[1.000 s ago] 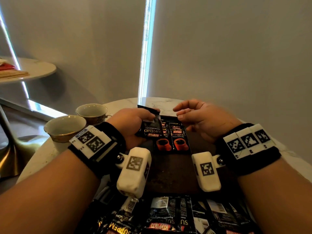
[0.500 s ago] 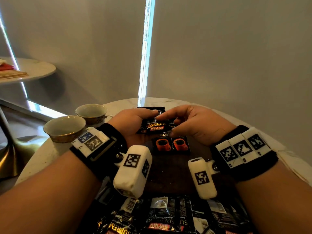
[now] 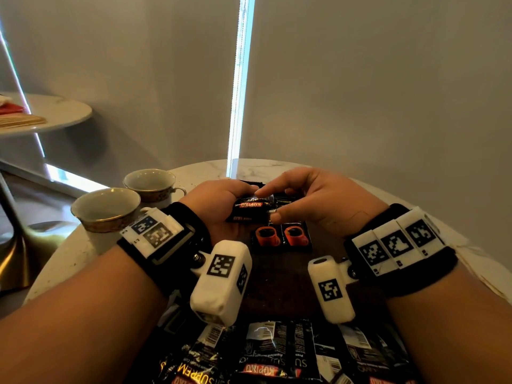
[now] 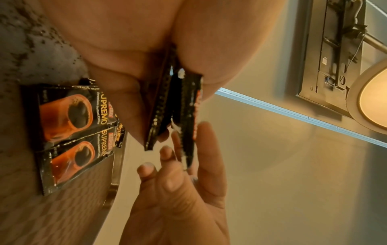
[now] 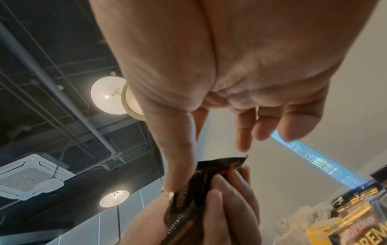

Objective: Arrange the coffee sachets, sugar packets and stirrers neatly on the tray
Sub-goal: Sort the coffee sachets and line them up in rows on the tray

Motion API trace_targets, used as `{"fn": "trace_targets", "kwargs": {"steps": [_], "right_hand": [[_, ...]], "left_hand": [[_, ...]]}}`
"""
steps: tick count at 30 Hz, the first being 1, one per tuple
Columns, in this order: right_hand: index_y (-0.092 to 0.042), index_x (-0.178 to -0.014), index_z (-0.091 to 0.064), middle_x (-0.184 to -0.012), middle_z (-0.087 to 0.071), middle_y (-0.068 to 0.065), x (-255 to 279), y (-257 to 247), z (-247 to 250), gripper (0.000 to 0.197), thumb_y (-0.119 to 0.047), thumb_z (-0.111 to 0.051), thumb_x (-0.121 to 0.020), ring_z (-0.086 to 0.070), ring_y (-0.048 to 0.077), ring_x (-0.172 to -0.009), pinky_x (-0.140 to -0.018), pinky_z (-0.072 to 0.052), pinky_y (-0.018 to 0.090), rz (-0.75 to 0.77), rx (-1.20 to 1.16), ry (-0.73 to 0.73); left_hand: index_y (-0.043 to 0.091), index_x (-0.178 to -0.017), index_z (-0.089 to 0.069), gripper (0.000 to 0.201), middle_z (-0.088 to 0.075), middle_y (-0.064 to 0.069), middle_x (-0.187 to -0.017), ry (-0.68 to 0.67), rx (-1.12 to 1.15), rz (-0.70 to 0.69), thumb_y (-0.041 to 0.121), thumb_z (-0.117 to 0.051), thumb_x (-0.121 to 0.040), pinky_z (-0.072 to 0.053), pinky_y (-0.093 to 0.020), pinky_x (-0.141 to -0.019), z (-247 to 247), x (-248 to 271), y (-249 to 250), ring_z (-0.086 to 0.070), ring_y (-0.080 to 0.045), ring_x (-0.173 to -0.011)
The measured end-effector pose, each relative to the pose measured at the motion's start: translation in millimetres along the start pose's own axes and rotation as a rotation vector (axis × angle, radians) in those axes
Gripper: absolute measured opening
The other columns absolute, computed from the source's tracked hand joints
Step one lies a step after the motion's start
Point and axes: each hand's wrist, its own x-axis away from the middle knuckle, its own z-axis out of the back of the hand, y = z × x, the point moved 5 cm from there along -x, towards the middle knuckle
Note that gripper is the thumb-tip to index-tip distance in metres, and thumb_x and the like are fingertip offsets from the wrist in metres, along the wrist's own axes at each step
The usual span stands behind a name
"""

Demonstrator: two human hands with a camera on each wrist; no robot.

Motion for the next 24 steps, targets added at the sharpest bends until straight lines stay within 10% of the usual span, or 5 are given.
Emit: {"fn": "trace_targets", "kwargs": {"steps": [7, 12, 16, 20, 24], "right_hand": [[-0.025, -0.080, -0.077, -0.084, -0.074, 0.003, -1.2, -1.1, 9.8, 0.009, -0.017, -0.076, -0.083, -0.072, 0.022, -0.085, -0.079, -0.061, 0.042, 0.077, -0.007, 0.290], [-0.010, -0.086, -0.070, -0.062, -0.067, -0.002, -2.1, 10.9, 23.6, 0.006, -0.009, -0.068, -0.091, -0.057, 0.004, -0.047, -0.042, -0.044, 0.017, -0.053, -0.215, 0.502], [-0.010, -0.086, -0.070, -0.054, -0.062, 0.002, -4.1, 19.3, 22.2, 0.006, -0.015, -0.071, -0.089, -0.049, 0.012, -0.043, -0.037, -0.039, 0.021, -0.148, -0.188, 0.473], [-0.002, -0.089, -0.065, -0.071, -0.071, 0.011, -4.0, 15.1, 11.7, 0.003, -0.004, -0.067, -0.090, -0.067, 0.018, -0.056, -0.048, -0.056, 0.025, -0.186, -0.321, 0.398], [-0.006, -0.085, -0.064, -0.081, -0.071, 0.015, -4.0, 15.7, 7.5, 0.008, -0.005, -0.064, -0.092, -0.069, 0.022, -0.067, -0.058, -0.059, 0.029, -0.192, -0.265, 0.364]], "left_hand": [[0.005, -0.126, -0.060, 0.040, -0.067, -0.013, -0.085, -0.040, -0.007, 0.049, 0.032, -0.055, -0.098, -0.055, -0.034, -0.054, -7.5, 2.7, -2.1, -0.068, -0.023, -0.065], [0.017, -0.112, -0.065, 0.037, -0.056, -0.002, -0.081, -0.039, -0.023, -0.083, 0.043, -0.067, -0.085, -0.044, -0.024, -0.042, -8.1, 7.9, 7.1, -0.053, -0.010, -0.050], [0.010, -0.111, -0.064, 0.035, -0.069, -0.012, -0.089, -0.163, -0.050, -0.151, 0.024, -0.071, -0.080, -0.056, -0.034, -0.053, -17.2, 13.7, 7.5, -0.069, -0.023, -0.066], [0.016, -0.093, -0.077, 0.015, -0.072, -0.023, -0.105, -0.038, -0.112, -0.249, 0.019, -0.077, -0.078, -0.050, -0.065, -0.097, -10.9, 8.4, 7.9, -0.069, -0.044, -0.105], [0.015, -0.092, -0.077, 0.016, -0.073, -0.022, -0.104, -0.031, -0.153, -0.299, 0.019, -0.082, -0.076, -0.050, -0.065, -0.097, -11.3, 10.3, 10.2, -0.070, -0.043, -0.103]]}}
